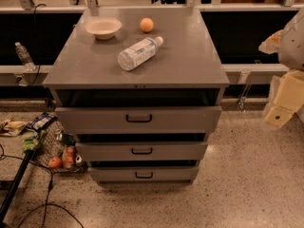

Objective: Open bottom drawer

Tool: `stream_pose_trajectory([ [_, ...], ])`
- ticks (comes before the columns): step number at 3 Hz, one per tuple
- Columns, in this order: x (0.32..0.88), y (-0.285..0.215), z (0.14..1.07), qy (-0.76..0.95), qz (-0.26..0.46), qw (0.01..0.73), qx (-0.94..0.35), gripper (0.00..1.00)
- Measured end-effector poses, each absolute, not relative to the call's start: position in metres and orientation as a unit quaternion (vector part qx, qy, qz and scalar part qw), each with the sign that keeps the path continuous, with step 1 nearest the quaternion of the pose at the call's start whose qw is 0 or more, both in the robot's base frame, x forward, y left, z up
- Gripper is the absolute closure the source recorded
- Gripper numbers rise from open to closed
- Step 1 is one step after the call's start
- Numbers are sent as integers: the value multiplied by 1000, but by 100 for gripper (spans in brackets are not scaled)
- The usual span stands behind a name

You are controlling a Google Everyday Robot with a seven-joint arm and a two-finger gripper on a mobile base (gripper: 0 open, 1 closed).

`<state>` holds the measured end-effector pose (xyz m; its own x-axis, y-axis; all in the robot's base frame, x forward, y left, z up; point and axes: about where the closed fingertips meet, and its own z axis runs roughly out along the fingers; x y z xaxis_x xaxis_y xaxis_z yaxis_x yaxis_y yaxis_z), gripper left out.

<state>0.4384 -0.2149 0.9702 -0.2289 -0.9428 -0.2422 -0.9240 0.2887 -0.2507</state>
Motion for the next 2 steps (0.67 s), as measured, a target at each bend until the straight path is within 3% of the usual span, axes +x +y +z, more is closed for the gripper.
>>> stream_pose_trajectory([
  [2,426,-184,840,776,97,224,-581,0],
])
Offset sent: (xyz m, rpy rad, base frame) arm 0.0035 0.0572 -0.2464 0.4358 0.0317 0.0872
